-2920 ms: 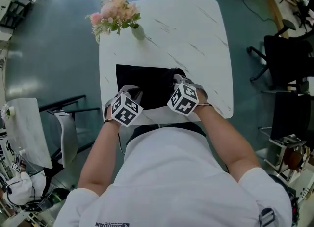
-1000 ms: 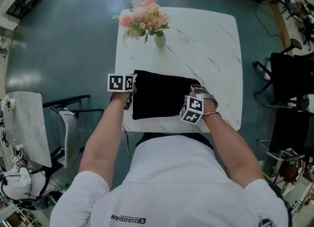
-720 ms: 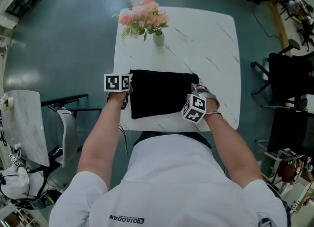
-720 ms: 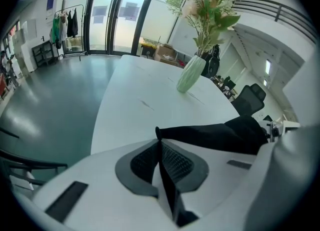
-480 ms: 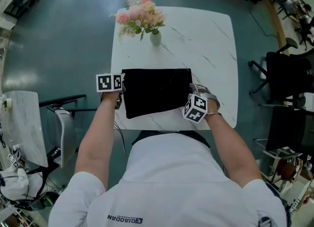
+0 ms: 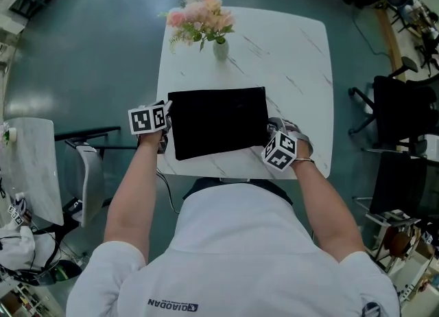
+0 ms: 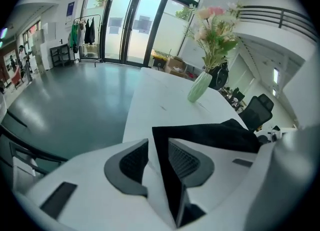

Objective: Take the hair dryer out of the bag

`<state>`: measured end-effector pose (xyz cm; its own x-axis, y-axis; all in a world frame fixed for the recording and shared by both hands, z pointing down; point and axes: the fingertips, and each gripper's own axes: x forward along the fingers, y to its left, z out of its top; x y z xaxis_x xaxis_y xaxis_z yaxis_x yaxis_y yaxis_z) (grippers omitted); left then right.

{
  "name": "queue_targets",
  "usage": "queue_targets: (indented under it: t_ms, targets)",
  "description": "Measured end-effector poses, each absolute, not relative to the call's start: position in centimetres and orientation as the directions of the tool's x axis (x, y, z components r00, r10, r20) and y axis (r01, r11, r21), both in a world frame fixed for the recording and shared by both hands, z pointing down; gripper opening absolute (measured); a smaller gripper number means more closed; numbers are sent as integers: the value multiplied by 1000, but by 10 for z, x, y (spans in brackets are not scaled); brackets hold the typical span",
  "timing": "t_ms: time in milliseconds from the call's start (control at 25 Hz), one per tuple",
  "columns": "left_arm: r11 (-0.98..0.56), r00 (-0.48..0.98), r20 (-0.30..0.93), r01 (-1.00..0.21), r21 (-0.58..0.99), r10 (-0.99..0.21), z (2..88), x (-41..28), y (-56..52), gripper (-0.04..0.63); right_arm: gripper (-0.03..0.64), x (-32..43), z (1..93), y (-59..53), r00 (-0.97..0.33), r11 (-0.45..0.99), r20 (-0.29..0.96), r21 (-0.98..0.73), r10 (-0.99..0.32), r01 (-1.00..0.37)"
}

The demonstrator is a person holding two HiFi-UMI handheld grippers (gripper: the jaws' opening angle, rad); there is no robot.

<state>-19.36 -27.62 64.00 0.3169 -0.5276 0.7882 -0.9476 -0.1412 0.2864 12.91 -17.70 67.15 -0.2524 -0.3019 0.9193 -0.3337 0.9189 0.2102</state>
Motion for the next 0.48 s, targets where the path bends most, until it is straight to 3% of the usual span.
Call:
queue_targets:
  t_ms: [160, 320, 480]
  targets:
    - [-178, 365, 799, -931, 319, -478, 636, -193, -229, 155, 202, 128, 672, -178, -255, 919, 921, 201, -296, -340]
    - [-263, 419, 844, -902, 343, -336, 647, -173, -159, 192, 260, 129, 663, -178, -295, 917, 905, 198, -307, -347]
    - [-349, 404, 890, -882, 318, -211, 660, -157, -107, 230, 272, 119, 660, -175, -329, 936, 902, 181, -280, -303]
